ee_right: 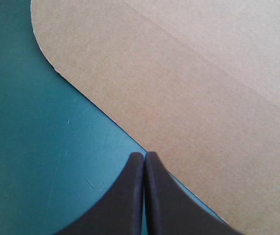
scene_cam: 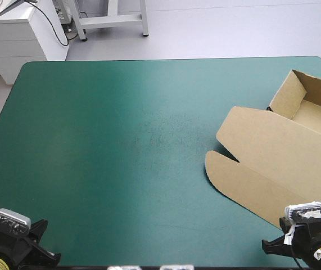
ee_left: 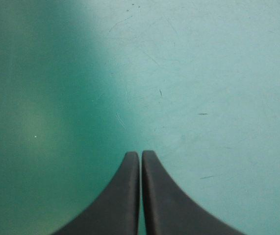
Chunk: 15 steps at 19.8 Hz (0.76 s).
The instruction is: Fold the box
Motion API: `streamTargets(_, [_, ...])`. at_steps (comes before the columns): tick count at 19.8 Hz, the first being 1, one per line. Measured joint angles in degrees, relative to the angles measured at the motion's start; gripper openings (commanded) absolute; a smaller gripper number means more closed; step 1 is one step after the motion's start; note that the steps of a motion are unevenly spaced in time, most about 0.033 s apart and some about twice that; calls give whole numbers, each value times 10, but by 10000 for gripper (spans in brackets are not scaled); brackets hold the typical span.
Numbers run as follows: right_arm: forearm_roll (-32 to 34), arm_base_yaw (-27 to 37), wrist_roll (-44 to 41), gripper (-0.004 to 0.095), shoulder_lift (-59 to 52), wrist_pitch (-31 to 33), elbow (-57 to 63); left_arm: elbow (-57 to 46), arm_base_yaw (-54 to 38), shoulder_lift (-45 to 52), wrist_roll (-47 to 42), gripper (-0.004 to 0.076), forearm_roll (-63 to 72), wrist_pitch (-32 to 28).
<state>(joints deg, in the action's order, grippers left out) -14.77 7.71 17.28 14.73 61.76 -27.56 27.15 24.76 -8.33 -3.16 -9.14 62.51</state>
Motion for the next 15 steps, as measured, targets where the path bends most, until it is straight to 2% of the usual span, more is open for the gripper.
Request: streamTargets(15, [0, 0, 0, -21, 0, 0, 0, 0, 0, 0, 5, -8, 0, 0])
